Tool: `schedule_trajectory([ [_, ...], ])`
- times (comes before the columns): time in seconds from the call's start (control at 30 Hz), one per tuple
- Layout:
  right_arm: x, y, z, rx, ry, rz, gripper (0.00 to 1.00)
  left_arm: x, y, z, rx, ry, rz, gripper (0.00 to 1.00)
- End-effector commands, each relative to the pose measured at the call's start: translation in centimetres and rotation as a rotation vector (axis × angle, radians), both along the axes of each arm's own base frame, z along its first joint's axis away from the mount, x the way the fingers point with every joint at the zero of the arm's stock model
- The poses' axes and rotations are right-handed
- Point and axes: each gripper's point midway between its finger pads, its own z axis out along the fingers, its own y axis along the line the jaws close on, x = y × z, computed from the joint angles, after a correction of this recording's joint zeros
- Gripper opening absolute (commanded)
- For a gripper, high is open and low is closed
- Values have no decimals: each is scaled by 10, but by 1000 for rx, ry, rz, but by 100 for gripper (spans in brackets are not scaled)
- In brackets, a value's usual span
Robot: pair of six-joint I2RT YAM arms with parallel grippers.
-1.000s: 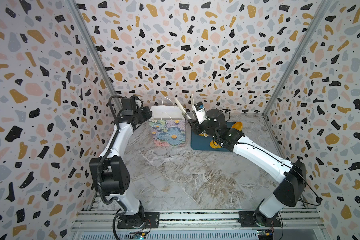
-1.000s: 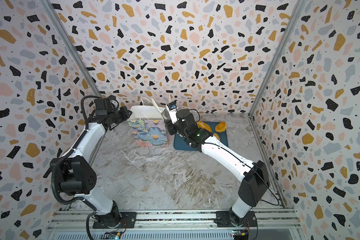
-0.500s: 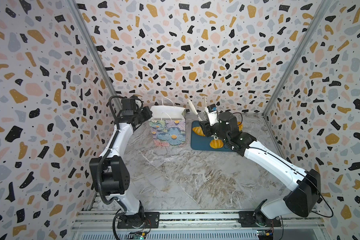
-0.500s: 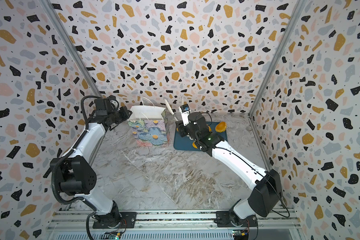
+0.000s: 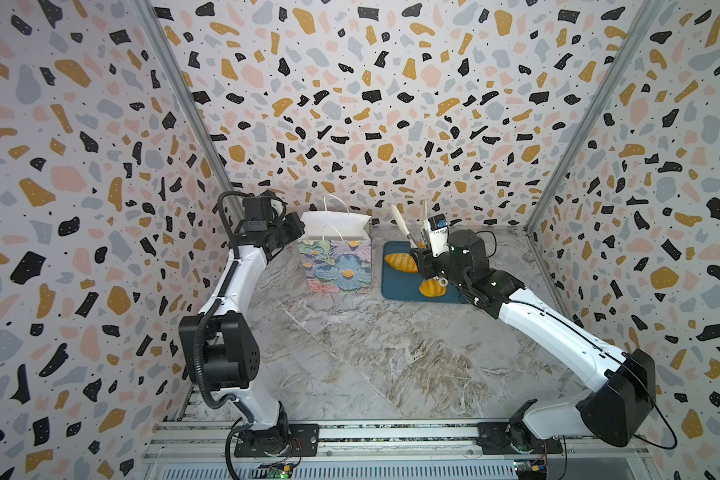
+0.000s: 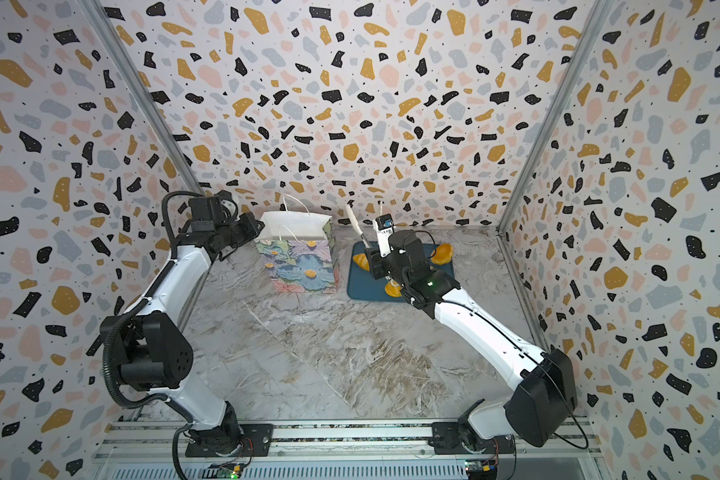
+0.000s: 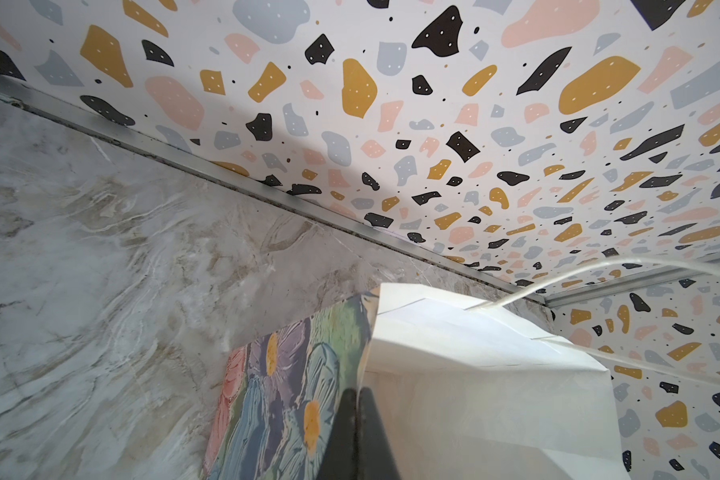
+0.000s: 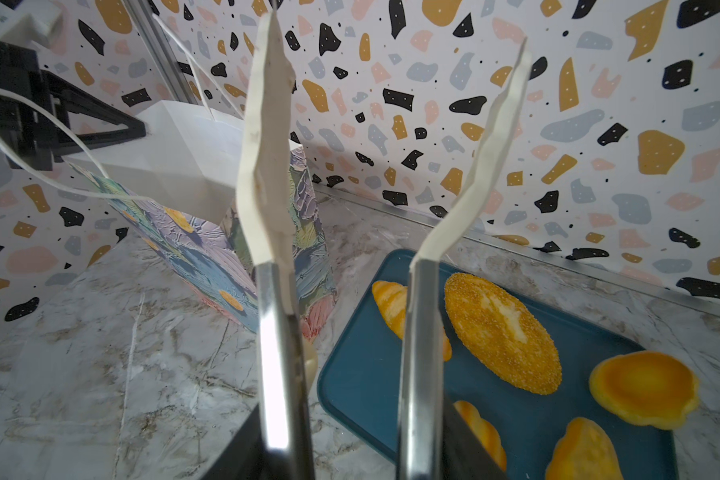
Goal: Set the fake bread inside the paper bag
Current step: 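Raise the open tongs out of the bag and move toward the tray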
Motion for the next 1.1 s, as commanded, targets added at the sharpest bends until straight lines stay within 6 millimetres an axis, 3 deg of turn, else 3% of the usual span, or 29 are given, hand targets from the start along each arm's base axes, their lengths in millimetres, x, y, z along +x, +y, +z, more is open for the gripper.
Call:
schedule_trajectory([
  [0.0, -6, -13, 17, 36, -21, -23, 51, -2, 0, 15, 0, -51, -15, 0],
  [0.53, -19, -51, -37, -21, 118, -91, 51, -2, 0, 14, 1, -49, -13, 0],
  [1.07, -34, -69, -88, -100, 254, -120, 54, -2, 0, 14, -4, -50, -15, 0],
])
